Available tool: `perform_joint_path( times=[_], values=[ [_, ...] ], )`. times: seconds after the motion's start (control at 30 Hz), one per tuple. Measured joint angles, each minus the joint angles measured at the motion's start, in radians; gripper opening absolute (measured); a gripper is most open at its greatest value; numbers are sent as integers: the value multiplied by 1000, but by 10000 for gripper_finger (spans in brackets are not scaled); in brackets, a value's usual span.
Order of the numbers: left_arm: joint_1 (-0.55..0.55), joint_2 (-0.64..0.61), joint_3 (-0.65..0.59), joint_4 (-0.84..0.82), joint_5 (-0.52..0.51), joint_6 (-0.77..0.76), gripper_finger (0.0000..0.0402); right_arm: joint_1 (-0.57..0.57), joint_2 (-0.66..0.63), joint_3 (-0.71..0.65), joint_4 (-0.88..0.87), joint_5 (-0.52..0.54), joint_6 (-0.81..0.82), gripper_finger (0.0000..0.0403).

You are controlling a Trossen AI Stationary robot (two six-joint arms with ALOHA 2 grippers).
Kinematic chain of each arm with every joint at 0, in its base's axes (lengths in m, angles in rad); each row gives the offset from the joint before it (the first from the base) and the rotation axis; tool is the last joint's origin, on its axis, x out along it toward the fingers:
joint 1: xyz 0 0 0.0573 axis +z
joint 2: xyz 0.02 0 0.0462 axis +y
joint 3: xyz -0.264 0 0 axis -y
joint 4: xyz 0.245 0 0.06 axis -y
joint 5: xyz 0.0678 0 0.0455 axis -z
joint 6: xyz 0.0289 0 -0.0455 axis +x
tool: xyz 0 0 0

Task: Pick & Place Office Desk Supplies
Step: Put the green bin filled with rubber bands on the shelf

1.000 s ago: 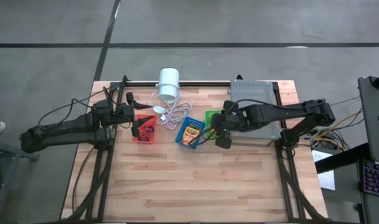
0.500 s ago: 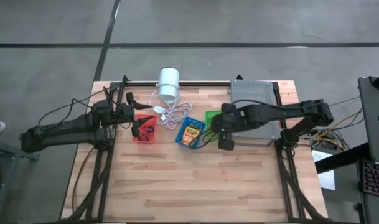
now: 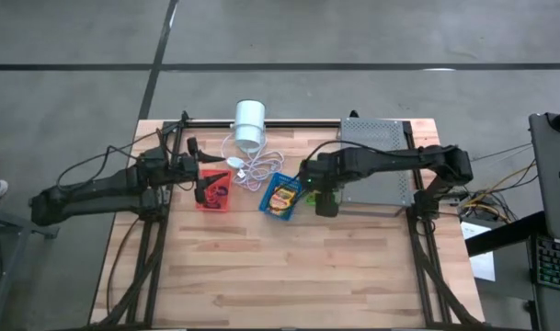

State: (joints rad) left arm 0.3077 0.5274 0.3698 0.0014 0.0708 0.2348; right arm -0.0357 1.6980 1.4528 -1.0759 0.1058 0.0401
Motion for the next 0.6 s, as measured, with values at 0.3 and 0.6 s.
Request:
perform_joint_path(
  times=[0.3,0.6],
  values=[
    [0,0,0,-62,0,0,212,4,28,-7,14,2,46,199],
    [0,0,0,-105,0,0,213,5,146,-25,7,-10,-58,199]
  ],
)
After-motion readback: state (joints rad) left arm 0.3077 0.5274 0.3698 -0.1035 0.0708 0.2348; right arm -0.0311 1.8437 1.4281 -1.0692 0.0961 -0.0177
